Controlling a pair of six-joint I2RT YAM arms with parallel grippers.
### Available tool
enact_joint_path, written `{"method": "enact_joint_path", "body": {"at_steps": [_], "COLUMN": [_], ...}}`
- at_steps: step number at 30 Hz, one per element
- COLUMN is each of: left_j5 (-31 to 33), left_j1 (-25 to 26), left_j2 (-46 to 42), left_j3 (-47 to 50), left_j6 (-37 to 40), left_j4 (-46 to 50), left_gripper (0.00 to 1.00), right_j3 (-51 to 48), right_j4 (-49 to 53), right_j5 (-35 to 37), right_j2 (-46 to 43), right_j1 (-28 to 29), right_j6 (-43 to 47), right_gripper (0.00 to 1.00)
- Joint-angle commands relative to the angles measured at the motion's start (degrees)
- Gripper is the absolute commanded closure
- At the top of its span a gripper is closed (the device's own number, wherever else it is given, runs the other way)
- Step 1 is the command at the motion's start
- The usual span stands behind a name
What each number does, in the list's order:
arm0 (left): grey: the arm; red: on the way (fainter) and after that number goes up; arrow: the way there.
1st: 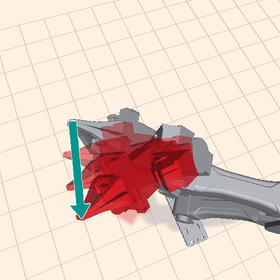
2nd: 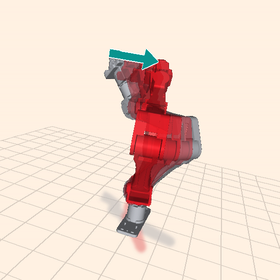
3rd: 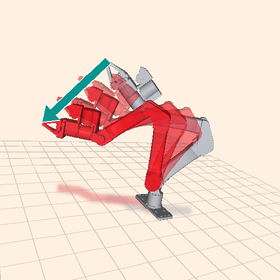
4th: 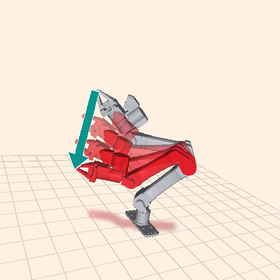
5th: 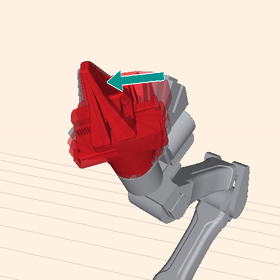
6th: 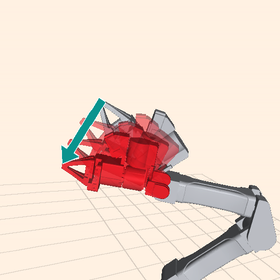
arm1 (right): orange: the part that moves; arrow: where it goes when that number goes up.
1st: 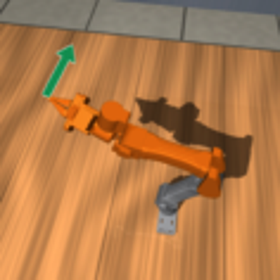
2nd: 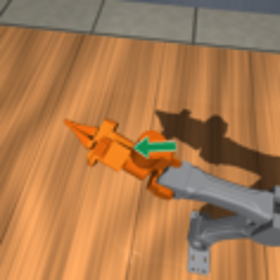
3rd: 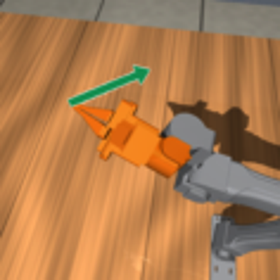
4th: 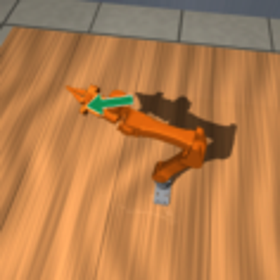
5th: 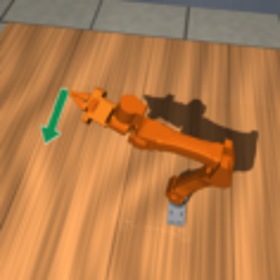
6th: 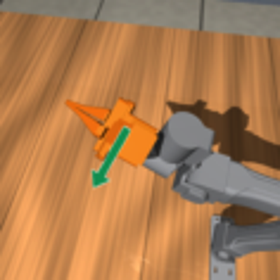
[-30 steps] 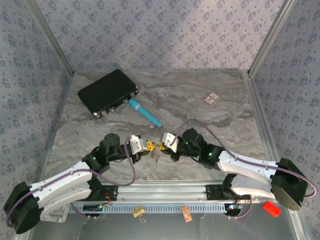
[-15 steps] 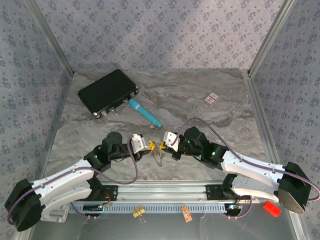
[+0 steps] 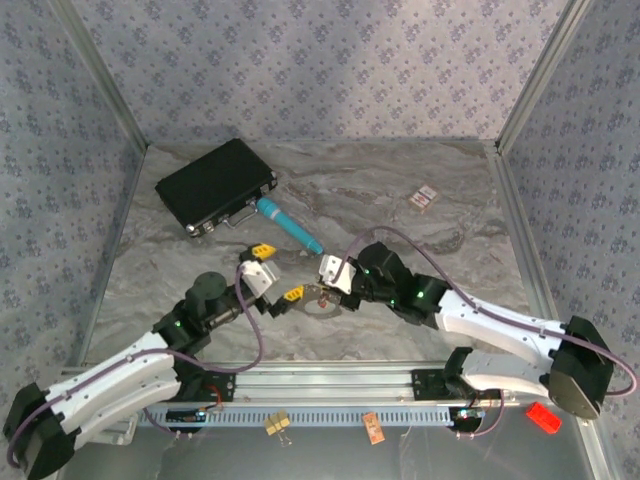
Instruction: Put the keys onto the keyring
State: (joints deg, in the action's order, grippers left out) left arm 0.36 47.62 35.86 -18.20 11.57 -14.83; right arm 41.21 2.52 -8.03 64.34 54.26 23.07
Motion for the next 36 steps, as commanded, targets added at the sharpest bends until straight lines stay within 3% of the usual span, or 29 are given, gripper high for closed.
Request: {"method": "enact_joint_path", "body": {"at_steps": [1, 9, 12, 15, 19, 27, 36], "left_j5": [18.2, 32.3, 32.4, 28.4, 27.6, 28.2, 31.1], "left_j1": [-0.8, -1.5, -2.5, -3.6, -4.3, -6.9, -10.0], "left_j2": [-5.3, -13.8, -15.0, -15.0, -14.8, -13.8, -8.8], "left_j3": [-0.4, -1.5, -1.8, -2.2, -2.2, 0.2, -0.1], "left_j6": [-2.3, -5.7, -7.1, -8.1, -7.5, -10.1, -14.1], "left_j4": [1.5, 3.6, 4.2, 4.4, 5.2, 4.3, 5.6], "left_gripper": [0.0, 0.01, 0.0, 0.0, 0.01, 0.01, 0.01], "right_j3": [5.2, 14.5, 16.8, 16.9, 14.6, 10.4, 8.2], "right_j4": [0.2, -10.3, -14.4, -14.2, -7.0, 17.7, 26.2], "right_j5": [-2.3, -10.2, -10.7, -9.7, -6.1, 6.6, 17.0], "right_j2": [3.4, 16.1, 21.2, 24.6, 24.5, 21.7, 24.4], "right_j1": [0.5, 3.1, 3.7, 3.6, 2.4, 0.0, -1.1], "right_j6": [2.8, 0.6, -1.3, -1.2, 0.7, 10.9, 15.2], "right_gripper": [1.0, 1.0, 1.0, 1.0, 1.0, 1.0, 1.0]}}
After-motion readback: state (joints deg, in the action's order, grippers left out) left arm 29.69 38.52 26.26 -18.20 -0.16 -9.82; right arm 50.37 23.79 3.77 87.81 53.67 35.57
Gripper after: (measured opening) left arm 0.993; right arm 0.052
